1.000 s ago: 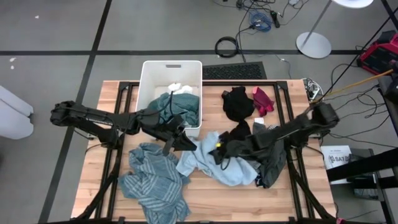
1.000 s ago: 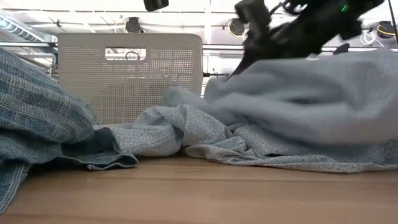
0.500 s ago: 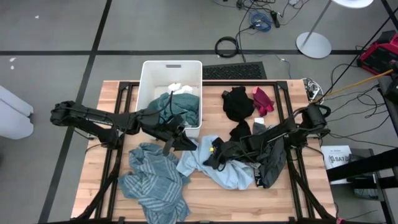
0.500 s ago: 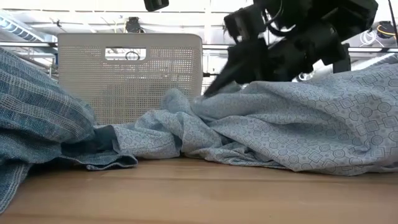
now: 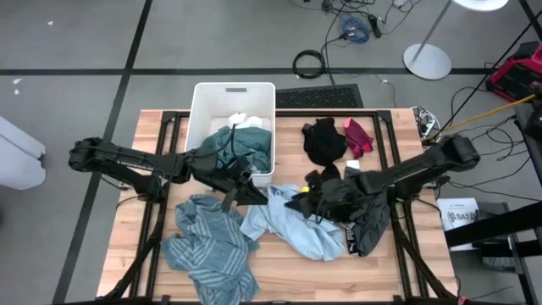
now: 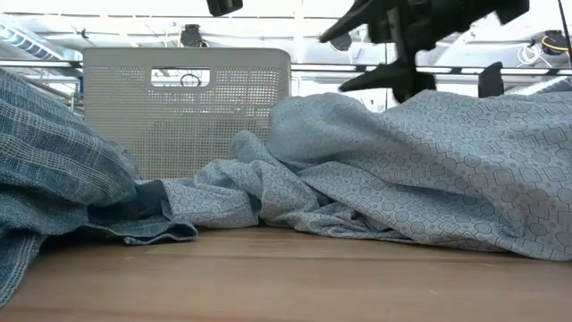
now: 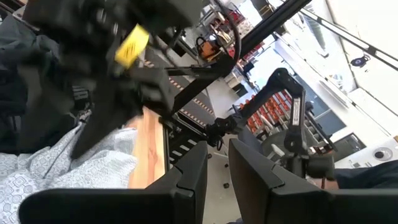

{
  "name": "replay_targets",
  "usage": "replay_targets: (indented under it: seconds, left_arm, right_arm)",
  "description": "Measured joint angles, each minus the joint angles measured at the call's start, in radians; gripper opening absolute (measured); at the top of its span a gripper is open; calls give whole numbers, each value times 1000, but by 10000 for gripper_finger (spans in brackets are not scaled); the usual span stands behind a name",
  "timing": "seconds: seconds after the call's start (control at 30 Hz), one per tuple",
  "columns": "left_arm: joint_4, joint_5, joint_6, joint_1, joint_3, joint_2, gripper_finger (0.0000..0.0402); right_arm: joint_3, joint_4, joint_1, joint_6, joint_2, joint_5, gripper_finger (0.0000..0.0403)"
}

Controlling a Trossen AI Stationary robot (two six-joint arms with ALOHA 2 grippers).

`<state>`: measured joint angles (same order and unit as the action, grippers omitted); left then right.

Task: Sort clothes
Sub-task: Put the gray and white shirt into the white laundry organizer

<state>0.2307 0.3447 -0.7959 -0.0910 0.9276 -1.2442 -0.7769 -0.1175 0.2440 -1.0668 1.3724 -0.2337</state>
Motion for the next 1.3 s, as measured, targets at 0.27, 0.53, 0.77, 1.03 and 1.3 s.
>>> replay_targets:
  seconds: [0.27,0.53,0.77,1.03,1.3]
  left_arm:
    - [0,0,-2,0,0,0,74]
    - [0,-2,17,0,1,0,74]
    - [0,-2,8,0,1,0,74]
    - [1,-18,-9,0,1,0,74]
    - [1,-21,-10,0,1,0,74]
  right_arm:
    - [0,262,23,8,-183,-28,235]
    - [0,392,-8,69,-152,-22,227]
    - [0,369,-93,139,-143,89,226]
    - [0,367,-263,231,-54,409,235]
    - [0,268,-357,289,140,662,290]
